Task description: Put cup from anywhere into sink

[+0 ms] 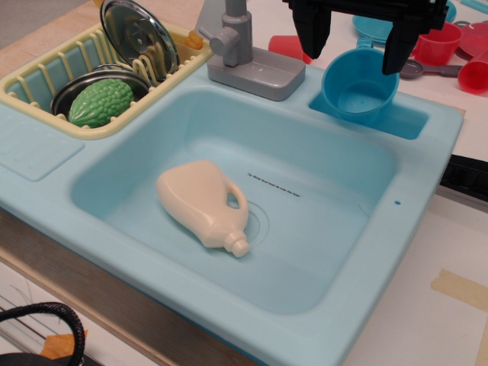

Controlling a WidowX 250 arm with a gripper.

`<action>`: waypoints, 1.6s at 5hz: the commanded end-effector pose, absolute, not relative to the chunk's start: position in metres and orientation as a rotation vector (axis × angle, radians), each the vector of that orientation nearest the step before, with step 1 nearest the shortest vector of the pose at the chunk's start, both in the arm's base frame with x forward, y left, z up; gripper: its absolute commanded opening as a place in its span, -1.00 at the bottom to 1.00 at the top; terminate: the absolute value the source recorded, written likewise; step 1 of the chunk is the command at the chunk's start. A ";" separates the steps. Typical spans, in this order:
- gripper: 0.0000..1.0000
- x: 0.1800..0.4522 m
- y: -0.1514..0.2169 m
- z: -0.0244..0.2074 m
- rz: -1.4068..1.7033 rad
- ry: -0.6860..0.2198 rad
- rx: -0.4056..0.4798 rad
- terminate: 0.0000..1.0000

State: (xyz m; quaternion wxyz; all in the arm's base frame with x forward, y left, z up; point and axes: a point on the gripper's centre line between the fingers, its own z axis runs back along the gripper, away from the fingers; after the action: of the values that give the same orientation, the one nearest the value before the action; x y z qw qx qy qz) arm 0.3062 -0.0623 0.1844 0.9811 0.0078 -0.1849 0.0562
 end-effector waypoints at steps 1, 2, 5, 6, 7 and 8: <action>1.00 0.306 -0.062 0.184 0.113 -0.372 0.016 -1.00; 1.00 0.318 -0.071 0.174 0.083 -0.457 -0.004 -1.00; 1.00 0.340 -0.074 0.146 0.014 -0.493 -0.060 -1.00; 1.00 0.341 -0.073 0.135 0.020 -0.502 -0.080 -1.00; -1.00 0.341 -0.072 0.134 0.025 -0.510 -0.078 -1.00; -1.00 0.340 -0.072 0.137 0.023 -0.508 -0.066 -1.00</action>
State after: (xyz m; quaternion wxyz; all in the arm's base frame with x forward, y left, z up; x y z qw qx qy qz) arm 0.3337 -0.0713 0.1318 0.9738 -0.0056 -0.2272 0.0108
